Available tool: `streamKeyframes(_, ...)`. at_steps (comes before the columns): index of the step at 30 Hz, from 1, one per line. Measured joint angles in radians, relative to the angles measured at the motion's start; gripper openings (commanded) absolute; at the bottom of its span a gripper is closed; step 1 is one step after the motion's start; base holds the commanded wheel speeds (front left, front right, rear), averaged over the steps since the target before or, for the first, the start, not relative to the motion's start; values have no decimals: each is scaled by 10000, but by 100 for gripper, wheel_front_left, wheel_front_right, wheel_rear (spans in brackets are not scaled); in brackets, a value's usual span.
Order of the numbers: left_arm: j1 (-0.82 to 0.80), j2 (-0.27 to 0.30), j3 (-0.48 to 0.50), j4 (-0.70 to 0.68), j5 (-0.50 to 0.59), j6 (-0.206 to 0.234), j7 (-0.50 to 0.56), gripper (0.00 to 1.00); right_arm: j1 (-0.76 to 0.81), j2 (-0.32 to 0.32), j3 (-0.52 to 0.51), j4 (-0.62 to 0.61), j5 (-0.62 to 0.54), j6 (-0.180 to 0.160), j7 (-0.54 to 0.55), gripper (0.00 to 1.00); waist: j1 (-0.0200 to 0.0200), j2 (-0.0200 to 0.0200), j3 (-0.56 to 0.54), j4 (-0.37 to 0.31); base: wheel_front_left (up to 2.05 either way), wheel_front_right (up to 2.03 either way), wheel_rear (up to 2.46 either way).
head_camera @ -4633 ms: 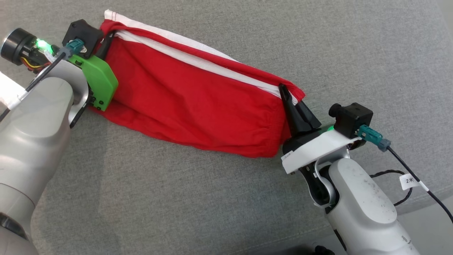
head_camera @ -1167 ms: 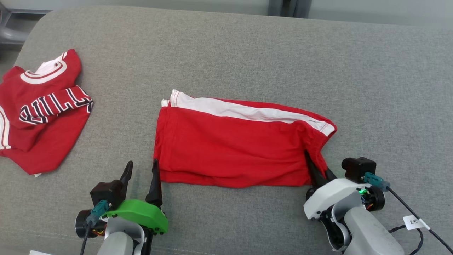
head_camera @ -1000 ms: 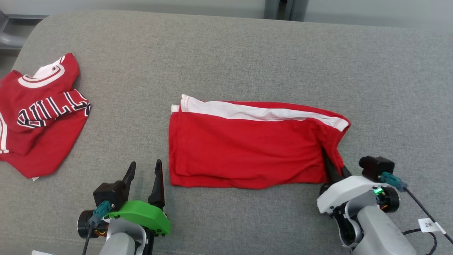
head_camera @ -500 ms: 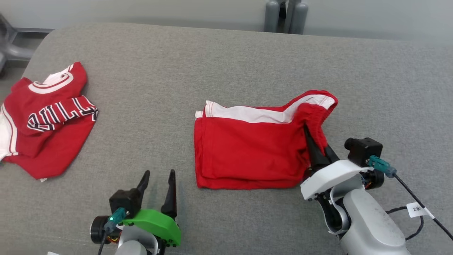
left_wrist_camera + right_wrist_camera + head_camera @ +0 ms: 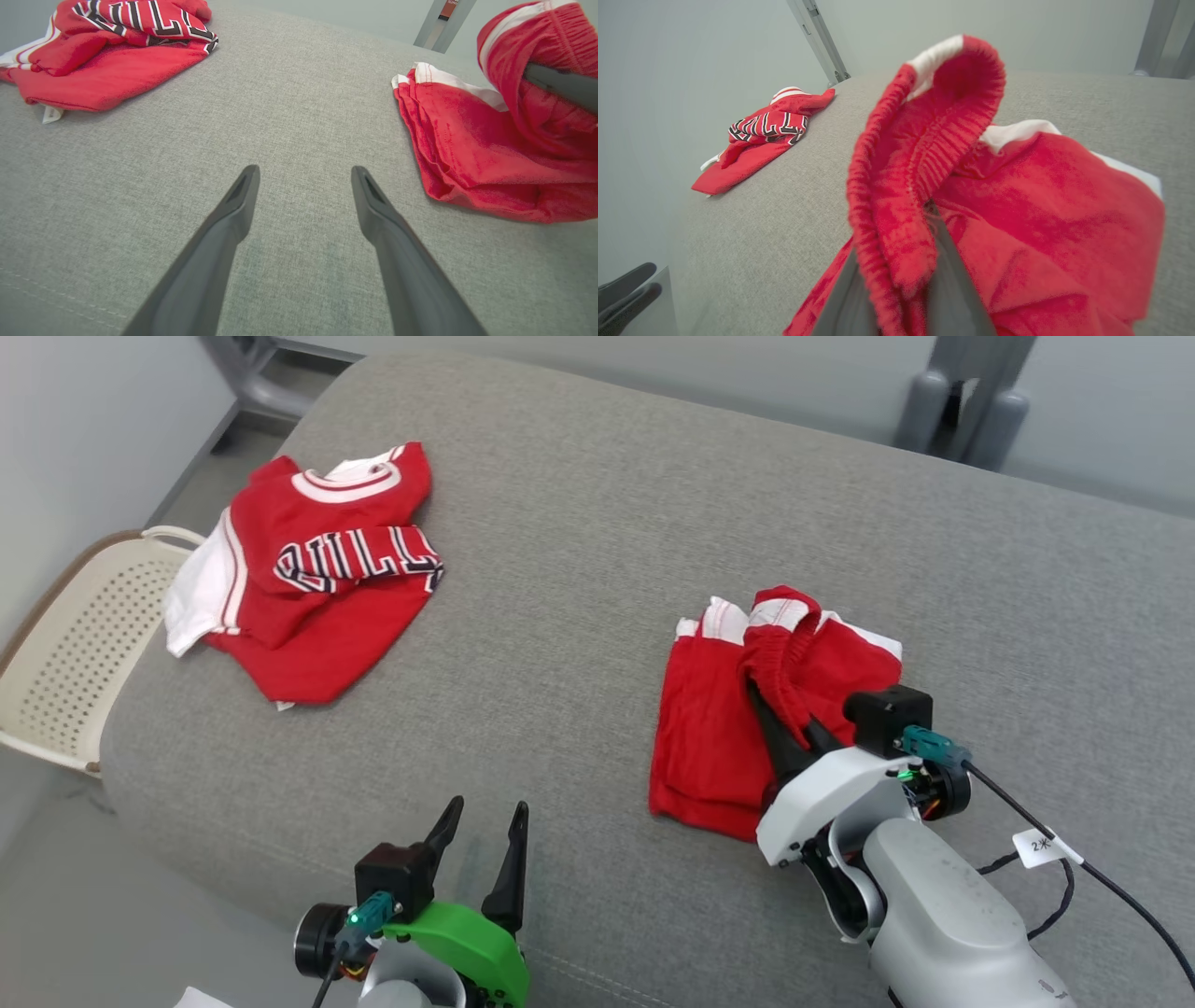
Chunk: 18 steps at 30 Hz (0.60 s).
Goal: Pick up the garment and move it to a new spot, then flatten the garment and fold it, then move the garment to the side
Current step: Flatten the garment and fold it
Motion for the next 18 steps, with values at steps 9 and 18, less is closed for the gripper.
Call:
streamKeyframes(9, -68, 8, -2, -15, -77, 228, 0, 100, -171, 13, -86, -602, 8, 2, 0, 100, 0, 0, -63, 1043, 0, 0, 0)
streamKeyframes(18, -112, 6, 533, -328, 470, 395, 0, 100, 1216, 10, -2702, -1822, -2011, 2, -2, 100, 0, 0, -114, 204, 0, 0, 0)
